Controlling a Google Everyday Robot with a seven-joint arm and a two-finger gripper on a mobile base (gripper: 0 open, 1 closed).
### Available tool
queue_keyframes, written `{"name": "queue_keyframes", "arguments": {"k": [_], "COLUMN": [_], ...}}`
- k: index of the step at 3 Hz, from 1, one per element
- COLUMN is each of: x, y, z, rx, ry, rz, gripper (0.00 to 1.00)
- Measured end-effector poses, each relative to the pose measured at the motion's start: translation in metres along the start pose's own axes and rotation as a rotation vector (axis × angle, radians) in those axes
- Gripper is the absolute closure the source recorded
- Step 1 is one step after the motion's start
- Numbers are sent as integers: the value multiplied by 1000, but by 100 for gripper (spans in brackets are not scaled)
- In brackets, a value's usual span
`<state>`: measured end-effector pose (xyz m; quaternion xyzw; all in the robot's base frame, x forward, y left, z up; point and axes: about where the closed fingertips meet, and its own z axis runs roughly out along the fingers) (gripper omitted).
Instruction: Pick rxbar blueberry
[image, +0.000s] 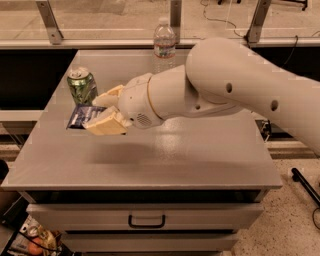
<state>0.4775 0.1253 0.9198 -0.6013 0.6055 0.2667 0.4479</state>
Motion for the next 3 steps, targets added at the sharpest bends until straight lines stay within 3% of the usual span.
{"name": "queue_keyframes", "arguments": {"k": [2,3], "x": [-30,-30], "y": [-10,-10], "z": [-26,-27], "rx": [44,45], "ry": [-40,-40], "rz": [-82,-85], "gripper": [100,100]}}
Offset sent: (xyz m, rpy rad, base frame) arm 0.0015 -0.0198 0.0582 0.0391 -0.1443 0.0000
